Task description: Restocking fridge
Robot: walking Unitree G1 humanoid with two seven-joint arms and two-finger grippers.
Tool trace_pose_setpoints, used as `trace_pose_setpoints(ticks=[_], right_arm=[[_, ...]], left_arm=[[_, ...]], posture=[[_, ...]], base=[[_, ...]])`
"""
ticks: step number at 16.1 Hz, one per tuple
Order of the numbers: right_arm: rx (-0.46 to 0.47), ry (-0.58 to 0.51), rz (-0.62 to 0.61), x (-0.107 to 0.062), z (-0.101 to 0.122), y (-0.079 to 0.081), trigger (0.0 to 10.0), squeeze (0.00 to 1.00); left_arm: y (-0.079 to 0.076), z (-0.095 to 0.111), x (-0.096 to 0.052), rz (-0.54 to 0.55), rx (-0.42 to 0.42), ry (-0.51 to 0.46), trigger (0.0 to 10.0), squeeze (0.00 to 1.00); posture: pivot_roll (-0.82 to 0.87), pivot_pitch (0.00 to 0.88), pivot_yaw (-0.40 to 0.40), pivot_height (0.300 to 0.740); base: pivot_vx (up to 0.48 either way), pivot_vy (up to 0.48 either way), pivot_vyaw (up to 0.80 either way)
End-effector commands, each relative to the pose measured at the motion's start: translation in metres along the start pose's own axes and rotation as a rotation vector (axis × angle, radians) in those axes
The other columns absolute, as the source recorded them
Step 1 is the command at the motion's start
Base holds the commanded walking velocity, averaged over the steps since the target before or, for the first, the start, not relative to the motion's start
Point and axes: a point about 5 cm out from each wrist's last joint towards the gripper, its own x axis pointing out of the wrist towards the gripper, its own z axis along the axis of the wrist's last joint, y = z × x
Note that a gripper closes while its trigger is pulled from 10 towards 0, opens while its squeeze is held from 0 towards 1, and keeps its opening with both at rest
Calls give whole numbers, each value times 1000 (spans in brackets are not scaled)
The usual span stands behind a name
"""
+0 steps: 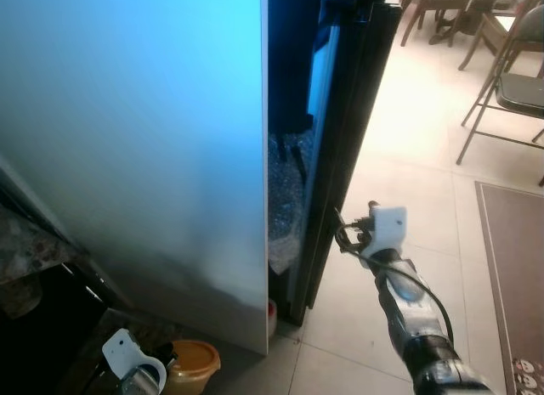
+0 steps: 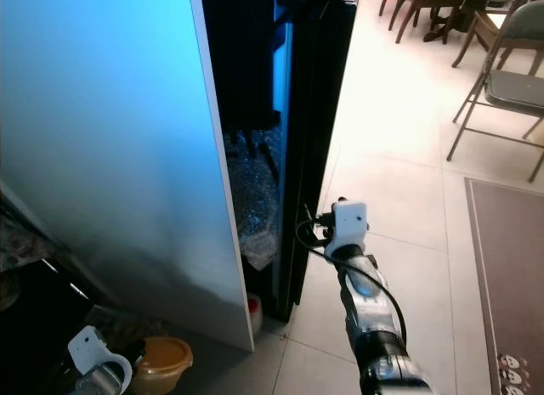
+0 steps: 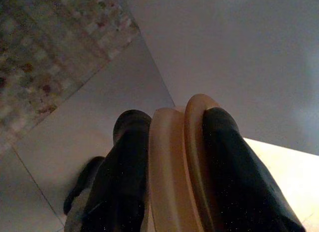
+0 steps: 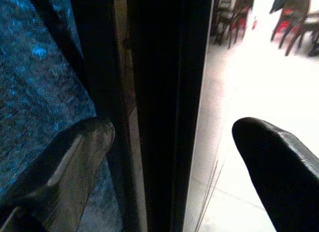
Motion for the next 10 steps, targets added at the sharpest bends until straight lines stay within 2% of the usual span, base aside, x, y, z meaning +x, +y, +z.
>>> trace_pose_setpoints(ticks=[1, 6, 10], right_arm=[[4, -9, 5, 6, 8, -3, 10000, 0], [-16, 9, 78, 16, 15, 5, 10000, 0], [-20, -5, 210, 21, 20, 24, 10000, 0]], left_arm=[[2, -1, 0, 12, 4, -4, 10000, 0], [1, -1, 0, 8, 9, -4, 10000, 0], [1, -2, 0, 10, 13, -2, 10000, 0]], posture=[[-61, 5, 38, 740], [-64, 8, 42, 740], [-60, 6, 39, 740]], base=[[0, 0, 0], [0, 0, 0], [0, 0, 0]])
